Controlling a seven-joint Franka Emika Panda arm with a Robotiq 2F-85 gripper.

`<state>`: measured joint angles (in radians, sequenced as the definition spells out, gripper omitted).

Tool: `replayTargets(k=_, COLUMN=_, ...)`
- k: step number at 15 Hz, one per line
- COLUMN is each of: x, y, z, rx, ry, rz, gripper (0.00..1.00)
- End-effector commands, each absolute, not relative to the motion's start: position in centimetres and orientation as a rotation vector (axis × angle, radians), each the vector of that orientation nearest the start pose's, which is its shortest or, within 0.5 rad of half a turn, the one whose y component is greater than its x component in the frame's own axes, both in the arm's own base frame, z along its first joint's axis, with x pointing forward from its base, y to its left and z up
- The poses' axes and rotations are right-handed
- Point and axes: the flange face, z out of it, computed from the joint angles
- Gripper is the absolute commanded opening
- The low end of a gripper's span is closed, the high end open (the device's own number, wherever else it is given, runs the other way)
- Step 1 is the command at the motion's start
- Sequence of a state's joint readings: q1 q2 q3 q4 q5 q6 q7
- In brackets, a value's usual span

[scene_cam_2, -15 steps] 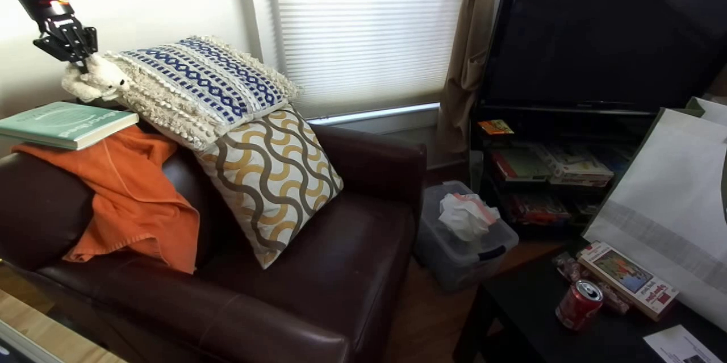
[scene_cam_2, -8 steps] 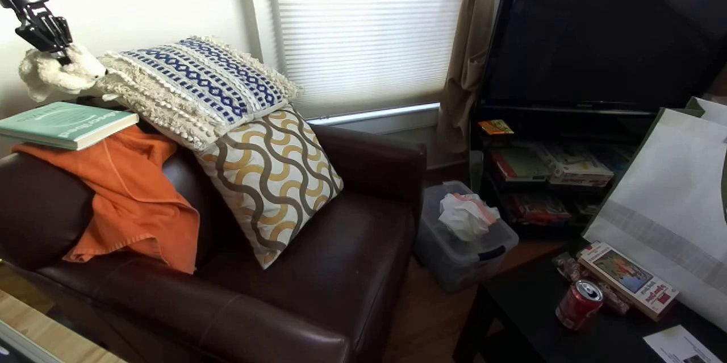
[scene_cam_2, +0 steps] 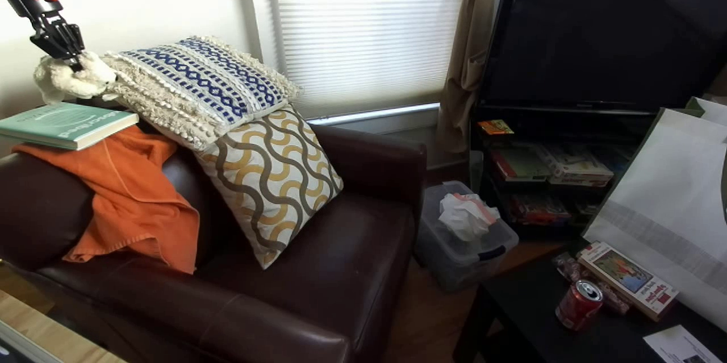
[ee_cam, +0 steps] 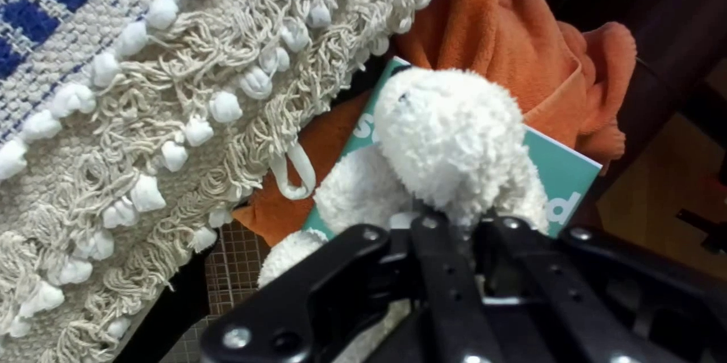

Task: Pick up the white stuffed toy and put it on the book

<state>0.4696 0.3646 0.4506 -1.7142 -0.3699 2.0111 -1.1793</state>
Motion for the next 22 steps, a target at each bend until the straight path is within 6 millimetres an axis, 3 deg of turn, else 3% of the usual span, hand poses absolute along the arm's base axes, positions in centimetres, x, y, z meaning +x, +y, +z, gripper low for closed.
replayTargets(k=1, x=43.0, y=48.5, z=39.3, rx=1.296, ry=2.672, rz=-0.069, gripper=0.13)
replayTargets(k=9, x=43.0, y=48.5, z=39.3, rx=1.296, ry=2.672, rz=-0.069, gripper=0.13)
replayTargets(k=10, x=43.0, y=48.5, z=39.4, rx=1.302, ry=2.655, rz=-0.050, gripper=0.03)
replayTargets(k=17, x=44.3, y=48.9, z=39.4, rx=1.322, ry=2.671, rz=0.063, gripper=0.03)
replayTargets(k=22, x=42.8, y=50.6, z=38.1, rx=1.236, ry=2.779, rz=0.028, gripper=0.03)
